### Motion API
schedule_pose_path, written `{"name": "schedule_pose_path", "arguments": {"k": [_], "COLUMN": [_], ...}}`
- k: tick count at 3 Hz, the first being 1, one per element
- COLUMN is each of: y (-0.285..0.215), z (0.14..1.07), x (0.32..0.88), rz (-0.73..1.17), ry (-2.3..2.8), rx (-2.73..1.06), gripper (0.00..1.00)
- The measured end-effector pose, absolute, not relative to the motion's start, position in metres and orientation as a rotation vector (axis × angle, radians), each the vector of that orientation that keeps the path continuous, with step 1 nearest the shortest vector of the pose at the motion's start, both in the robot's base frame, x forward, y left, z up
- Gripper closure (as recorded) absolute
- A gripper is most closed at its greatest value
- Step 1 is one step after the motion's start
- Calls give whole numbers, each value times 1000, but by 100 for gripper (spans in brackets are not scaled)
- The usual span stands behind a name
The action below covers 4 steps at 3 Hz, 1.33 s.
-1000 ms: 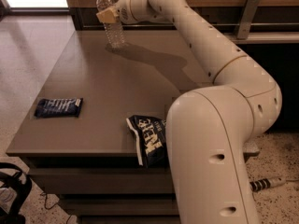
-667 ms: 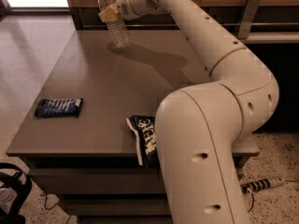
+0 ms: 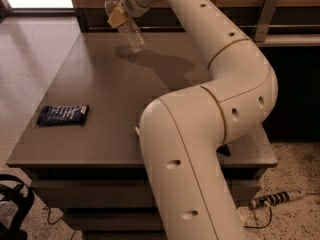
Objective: Knock water bottle over
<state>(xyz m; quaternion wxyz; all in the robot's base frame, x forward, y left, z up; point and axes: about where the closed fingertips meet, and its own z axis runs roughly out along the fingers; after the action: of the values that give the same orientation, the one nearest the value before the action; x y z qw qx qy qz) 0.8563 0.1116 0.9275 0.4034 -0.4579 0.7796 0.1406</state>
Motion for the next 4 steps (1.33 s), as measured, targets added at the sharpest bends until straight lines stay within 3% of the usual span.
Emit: {"name": "schedule_pose_path", "arguments": {"k": [4], "y": [118], "z": [911], "x": [828], "rz": [139], "ry": [2194], "rx": [-1262], "gripper": [100]}}
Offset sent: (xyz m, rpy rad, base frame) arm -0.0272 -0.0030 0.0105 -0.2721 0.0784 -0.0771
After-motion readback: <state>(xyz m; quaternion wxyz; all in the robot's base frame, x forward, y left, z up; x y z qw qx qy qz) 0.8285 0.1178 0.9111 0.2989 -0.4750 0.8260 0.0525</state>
